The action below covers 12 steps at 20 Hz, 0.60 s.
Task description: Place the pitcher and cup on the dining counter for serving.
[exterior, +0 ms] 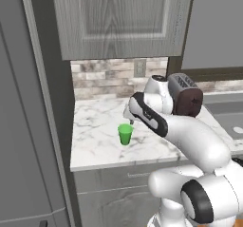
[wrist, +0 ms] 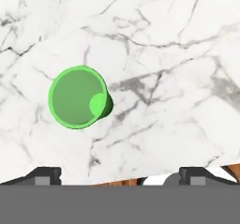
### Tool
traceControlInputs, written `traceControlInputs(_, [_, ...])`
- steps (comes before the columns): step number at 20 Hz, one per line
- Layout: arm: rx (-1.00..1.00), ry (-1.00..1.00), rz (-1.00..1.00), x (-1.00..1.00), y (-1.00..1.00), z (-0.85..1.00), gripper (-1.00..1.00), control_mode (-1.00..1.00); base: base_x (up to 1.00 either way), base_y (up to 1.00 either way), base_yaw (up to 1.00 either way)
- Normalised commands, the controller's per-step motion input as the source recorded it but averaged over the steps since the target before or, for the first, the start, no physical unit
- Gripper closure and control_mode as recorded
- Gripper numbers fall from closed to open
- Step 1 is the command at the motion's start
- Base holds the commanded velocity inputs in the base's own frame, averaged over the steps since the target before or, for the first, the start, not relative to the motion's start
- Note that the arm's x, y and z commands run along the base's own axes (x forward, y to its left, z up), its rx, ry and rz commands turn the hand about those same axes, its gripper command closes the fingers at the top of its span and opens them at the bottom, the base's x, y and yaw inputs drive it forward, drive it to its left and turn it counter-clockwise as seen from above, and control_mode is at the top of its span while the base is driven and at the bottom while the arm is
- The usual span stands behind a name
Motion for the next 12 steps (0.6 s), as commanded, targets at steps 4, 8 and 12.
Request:
traceControlInputs(4, [0.0,0.0,-0.03,0.17,0.11,-0.65,-1.0,-1.0,0.0,0.0,0.0])
traceControlInputs(8, [0.0,0.0,-0.02,0.26,0.11,-0.52,-1.0,-1.0,0.0,0.0,0.0])
traceControlInputs(12, [0.0,0.0,-0.01,0.3,0.1,-0.34,-1.0,-1.0,0.0,0.0,0.0])
